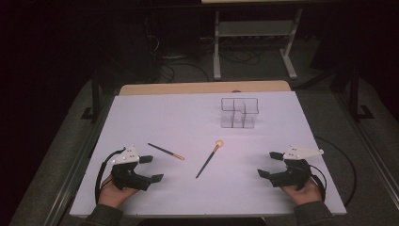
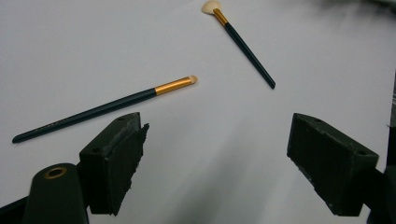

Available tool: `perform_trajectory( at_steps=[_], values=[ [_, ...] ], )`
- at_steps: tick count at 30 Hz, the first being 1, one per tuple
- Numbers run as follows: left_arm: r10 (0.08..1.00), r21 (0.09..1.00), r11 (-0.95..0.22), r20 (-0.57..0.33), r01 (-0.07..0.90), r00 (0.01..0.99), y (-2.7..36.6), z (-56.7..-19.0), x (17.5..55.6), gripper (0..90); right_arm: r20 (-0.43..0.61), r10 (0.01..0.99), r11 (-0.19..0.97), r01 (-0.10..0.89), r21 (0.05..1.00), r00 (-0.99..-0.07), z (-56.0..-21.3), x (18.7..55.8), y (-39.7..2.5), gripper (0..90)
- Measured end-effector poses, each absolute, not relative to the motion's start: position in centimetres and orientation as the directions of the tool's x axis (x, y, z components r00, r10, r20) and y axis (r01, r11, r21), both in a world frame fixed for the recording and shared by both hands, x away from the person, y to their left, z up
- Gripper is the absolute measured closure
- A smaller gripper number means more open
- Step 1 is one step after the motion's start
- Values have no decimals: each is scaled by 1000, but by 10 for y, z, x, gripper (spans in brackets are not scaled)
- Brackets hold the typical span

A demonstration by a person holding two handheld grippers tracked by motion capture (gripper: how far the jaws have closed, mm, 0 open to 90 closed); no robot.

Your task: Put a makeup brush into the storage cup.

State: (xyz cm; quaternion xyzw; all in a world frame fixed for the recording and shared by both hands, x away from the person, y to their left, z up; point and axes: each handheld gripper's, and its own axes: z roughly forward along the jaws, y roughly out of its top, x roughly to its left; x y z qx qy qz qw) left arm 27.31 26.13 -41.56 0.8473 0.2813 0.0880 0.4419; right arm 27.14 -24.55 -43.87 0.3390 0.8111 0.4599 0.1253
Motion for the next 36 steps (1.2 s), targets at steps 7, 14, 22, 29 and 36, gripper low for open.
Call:
perform_trajectory(
  at_steps=[7,14,22,29,36],
  values=[
    [541,787,-475,-90,393,836,256,-415,274,179,111,666,344,436,831,-738,-439,271,-249,147],
    [527,787,-483,-89,384,845,251,-412,274,183,112,665,344,436,832,-738,-438,271,-249,145],
    [499,759,-527,-87,382,862,242,-409,283,186,96,657,368,430,824,-748,-437,272,-245,143],
    [485,741,-570,-45,355,873,240,-398,288,190,92,648,380,426,821,-756,-436,273,-241,143],
    [472,716,-605,-30,348,881,240,-393,298,193,97,644,378,426,822,-759,-435,274,-240,142]
  ],
)
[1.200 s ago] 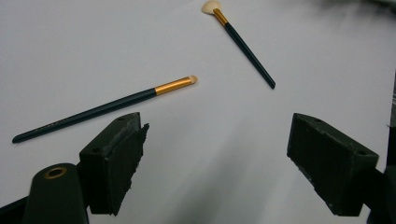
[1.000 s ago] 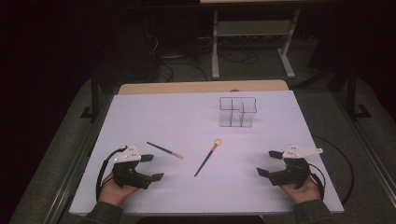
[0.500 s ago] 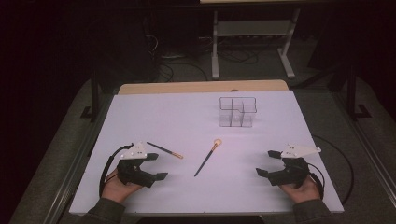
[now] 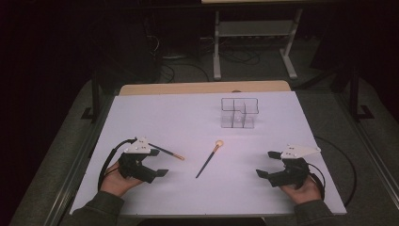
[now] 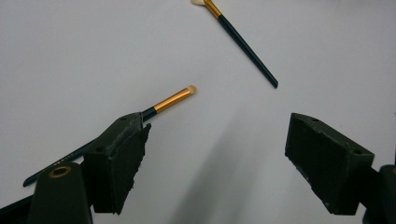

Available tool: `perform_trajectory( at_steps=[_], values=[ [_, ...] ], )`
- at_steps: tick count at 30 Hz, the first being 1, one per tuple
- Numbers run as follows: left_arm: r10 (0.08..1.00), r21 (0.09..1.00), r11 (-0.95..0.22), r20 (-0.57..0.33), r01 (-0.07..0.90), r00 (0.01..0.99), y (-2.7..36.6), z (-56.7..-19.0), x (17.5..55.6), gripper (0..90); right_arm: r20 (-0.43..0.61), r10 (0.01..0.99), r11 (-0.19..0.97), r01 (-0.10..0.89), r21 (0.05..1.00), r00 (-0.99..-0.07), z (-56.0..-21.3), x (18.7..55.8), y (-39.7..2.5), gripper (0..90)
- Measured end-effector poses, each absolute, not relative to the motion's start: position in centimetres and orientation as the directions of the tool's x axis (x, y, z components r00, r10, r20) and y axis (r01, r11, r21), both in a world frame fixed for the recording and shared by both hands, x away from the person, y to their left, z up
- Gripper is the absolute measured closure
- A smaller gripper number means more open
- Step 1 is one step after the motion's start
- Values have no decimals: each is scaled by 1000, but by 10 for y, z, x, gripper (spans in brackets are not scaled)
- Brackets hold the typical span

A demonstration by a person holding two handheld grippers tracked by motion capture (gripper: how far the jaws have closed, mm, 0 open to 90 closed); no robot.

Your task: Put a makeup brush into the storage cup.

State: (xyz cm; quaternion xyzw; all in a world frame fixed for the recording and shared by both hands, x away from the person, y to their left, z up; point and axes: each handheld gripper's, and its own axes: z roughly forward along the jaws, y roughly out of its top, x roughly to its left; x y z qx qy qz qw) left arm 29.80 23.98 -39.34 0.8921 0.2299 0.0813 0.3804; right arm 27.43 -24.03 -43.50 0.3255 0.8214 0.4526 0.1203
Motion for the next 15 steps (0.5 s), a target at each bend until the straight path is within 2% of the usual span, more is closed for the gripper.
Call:
perform_trajectory(
  at_steps=[8,15],
  values=[
    [473,712,-600,-53,366,879,241,-393,306,198,99,638,383,427,819,-764,-435,275,-240,141],
    [455,697,-629,-28,344,890,239,-387,312,201,104,634,387,431,815,-766,-435,276,-238,141]
  ],
)
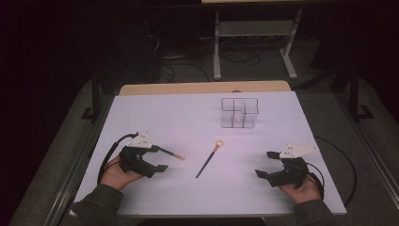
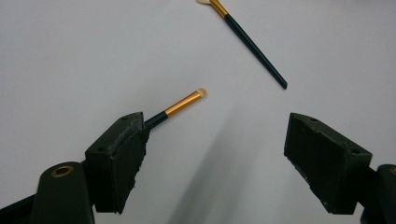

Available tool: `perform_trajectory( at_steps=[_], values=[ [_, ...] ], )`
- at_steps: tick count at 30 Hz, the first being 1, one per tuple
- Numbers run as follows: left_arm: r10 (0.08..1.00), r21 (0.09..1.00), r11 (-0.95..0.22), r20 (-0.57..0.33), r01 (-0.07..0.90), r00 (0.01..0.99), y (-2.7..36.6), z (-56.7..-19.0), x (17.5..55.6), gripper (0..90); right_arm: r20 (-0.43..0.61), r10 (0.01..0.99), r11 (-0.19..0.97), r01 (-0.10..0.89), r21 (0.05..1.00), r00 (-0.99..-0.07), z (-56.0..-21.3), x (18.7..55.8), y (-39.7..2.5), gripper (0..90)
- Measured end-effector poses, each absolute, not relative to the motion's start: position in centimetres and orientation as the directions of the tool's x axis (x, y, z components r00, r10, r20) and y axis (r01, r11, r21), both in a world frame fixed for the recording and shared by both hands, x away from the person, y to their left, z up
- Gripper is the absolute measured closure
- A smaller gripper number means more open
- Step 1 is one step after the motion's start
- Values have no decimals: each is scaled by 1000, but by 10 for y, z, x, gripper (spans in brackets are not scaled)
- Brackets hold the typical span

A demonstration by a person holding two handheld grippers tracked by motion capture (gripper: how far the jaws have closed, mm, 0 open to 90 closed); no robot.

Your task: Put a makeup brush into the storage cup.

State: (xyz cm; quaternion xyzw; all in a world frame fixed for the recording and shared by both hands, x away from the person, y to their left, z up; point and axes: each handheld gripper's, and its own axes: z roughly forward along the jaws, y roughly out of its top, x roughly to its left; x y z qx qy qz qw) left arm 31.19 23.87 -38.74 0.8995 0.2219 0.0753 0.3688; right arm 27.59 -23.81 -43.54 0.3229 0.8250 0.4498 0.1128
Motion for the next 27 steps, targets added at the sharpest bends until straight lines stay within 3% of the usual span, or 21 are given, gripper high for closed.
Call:
perform_trajectory(
  at_steps=[27],
  values=[
    [390,622,-722,4,303,921,226,-365,359,247,115,630,381,435,816,-768,-434,278,-240,141]
  ],
)
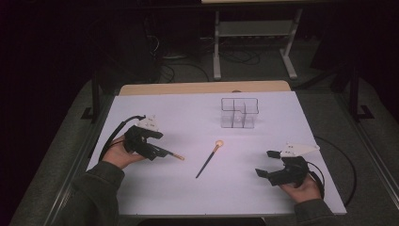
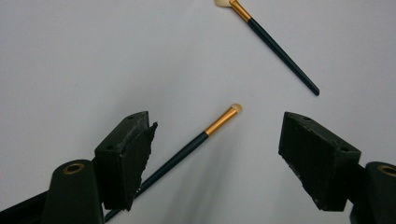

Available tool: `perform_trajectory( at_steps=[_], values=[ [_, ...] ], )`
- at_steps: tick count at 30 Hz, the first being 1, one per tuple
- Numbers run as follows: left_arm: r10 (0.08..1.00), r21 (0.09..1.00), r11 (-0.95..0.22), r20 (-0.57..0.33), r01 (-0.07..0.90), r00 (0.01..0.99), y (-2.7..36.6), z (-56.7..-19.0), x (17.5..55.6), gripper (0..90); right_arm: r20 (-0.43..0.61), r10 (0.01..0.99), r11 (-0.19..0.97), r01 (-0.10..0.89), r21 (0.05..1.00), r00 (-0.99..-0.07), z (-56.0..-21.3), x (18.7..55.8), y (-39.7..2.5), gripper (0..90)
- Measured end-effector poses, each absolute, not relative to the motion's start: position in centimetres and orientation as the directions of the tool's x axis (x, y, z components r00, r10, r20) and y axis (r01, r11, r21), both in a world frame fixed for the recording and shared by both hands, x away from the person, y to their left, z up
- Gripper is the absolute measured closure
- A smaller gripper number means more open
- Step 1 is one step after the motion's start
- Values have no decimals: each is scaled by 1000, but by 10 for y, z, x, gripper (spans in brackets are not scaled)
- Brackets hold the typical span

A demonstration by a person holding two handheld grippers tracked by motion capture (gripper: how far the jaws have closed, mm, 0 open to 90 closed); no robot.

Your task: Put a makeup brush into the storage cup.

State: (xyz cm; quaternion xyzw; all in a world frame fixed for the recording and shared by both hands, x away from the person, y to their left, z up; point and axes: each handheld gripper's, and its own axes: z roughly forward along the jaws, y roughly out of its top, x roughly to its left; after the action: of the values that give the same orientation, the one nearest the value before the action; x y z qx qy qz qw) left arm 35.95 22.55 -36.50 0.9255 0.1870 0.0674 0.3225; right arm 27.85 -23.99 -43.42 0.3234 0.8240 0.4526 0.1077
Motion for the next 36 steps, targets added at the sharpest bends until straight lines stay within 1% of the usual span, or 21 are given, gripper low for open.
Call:
perform_trajectory(
  at_steps=[6,7,12,13,15,18,20,25,26,29,36],
  values=[
    [380,604,-733,-17,312,925,223,-369,370,267,116,631,380,436,816,-767,-434,279,-240,142],
    [377,599,-736,-23,315,926,223,-370,371,288,114,630,381,434,816,-768,-434,279,-240,142],
    [371,577,-749,-44,327,928,222,-378,377,309,112,630,381,431,818,-769,-434,279,-241,142],
    [370,572,-751,-50,330,928,222,-380,378,329,115,630,379,434,818,-768,-434,279,-241,146],
    [355,554,-768,-51,322,934,220,-384,381,345,121,630,378,439,815,-767,-434,280,-241,147],
    [353,553,-767,-59,325,934,219,-386,383,376,119,629,380,437,815,-768,-434,280,-241,147],
    [343,539,-780,-57,318,938,218,-388,384,379,120,630,379,438,815,-767,-434,280,-241,147],
    [342,530,-785,-62,321,938,217,-391,387,406,119,629,380,438,815,-768,-434,280,-241,150],
    [338,526,-789,-59,317,939,217,-392,388,425,115,626,381,432,817,-771,-433,280,-240,155],
    [342,515,-794,-60,322,938,216,-393,390,436,116,626,382,434,816,-771,-433,279,-240,155],
    [333,493,-808,-72,324,940,216,-398,393,497,119,626,381,435,816,-771,-433,280,-240,154]
  ],
)
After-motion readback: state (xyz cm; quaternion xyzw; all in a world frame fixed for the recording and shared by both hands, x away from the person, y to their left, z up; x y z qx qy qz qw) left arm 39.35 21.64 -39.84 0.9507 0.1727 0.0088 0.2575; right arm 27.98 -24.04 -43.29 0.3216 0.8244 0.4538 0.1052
